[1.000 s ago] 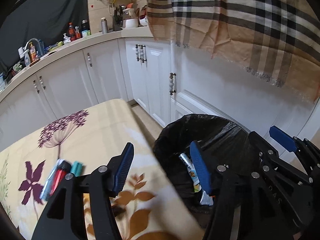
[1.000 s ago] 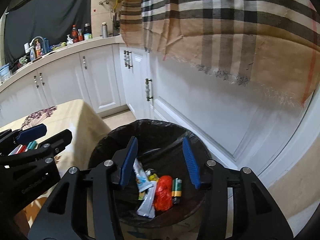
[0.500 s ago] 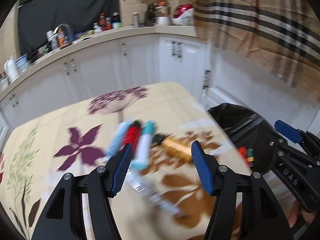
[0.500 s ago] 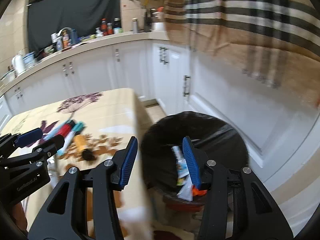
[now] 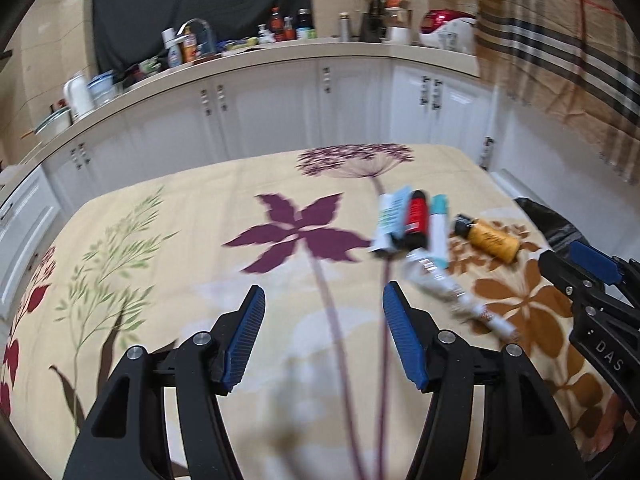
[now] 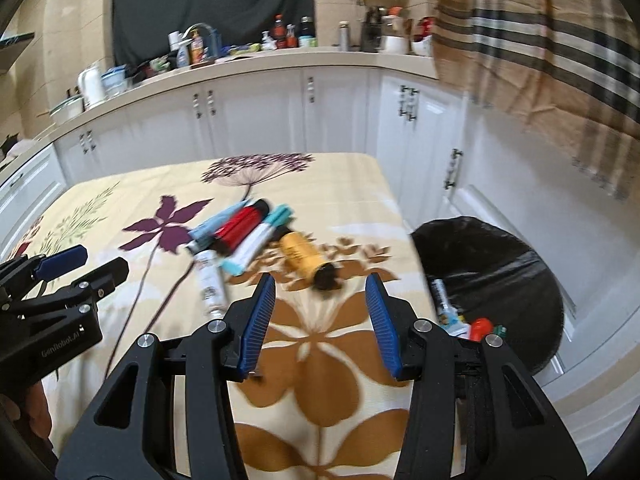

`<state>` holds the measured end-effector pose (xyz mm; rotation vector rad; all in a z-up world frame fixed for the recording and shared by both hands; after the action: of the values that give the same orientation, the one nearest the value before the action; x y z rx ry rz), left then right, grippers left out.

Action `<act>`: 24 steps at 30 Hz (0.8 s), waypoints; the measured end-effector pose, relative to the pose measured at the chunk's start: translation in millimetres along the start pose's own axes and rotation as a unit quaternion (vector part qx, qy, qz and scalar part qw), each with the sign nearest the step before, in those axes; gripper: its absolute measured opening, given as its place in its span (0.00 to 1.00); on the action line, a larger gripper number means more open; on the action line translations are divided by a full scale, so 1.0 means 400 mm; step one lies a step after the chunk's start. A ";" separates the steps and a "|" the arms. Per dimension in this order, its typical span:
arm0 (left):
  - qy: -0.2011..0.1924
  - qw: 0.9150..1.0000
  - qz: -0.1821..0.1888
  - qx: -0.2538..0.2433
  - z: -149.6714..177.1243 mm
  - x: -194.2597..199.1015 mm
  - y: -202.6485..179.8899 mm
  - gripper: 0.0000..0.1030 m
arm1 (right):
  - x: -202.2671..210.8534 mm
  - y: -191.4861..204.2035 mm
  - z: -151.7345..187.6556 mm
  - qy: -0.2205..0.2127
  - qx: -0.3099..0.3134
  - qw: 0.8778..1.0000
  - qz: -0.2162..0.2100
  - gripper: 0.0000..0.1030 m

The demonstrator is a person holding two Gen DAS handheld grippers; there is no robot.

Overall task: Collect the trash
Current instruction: 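Move both open tools back toward the remaining trash on the table, then grasp the paper-wrapped stick with the right tool while the left tool grasps a white-green tube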

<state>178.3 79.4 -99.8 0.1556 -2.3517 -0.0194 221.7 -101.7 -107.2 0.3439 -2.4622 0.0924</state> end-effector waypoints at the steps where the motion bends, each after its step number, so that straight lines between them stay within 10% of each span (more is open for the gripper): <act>1: 0.002 1.000 -0.004 0.006 0.006 -0.001 0.019 0.58 | -0.003 0.013 0.001 0.002 0.004 1.000 -0.003 0.44; 19: 0.012 0.998 -0.032 0.058 0.041 -0.009 0.193 0.58 | -0.095 0.156 0.047 0.088 0.060 0.994 -0.030 0.44; 24: 0.016 0.998 -0.030 0.062 0.046 -0.015 0.197 0.58 | -0.114 0.157 0.062 0.111 0.058 0.991 -0.042 0.21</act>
<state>161.0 157.7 -112.4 0.2848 -2.3165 0.0991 224.7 -34.7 -153.6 0.4611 -2.2239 0.2262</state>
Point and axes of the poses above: each gripper's, at about its wrist camera, not at the fingertips, and x roughly against the way its jaws point, y to its left, z to its underside, the point moved 8 cm from there along -x, roughly the way its jaws point, and after that the axes turned 2 degrees about y, right-handed, at the moved point
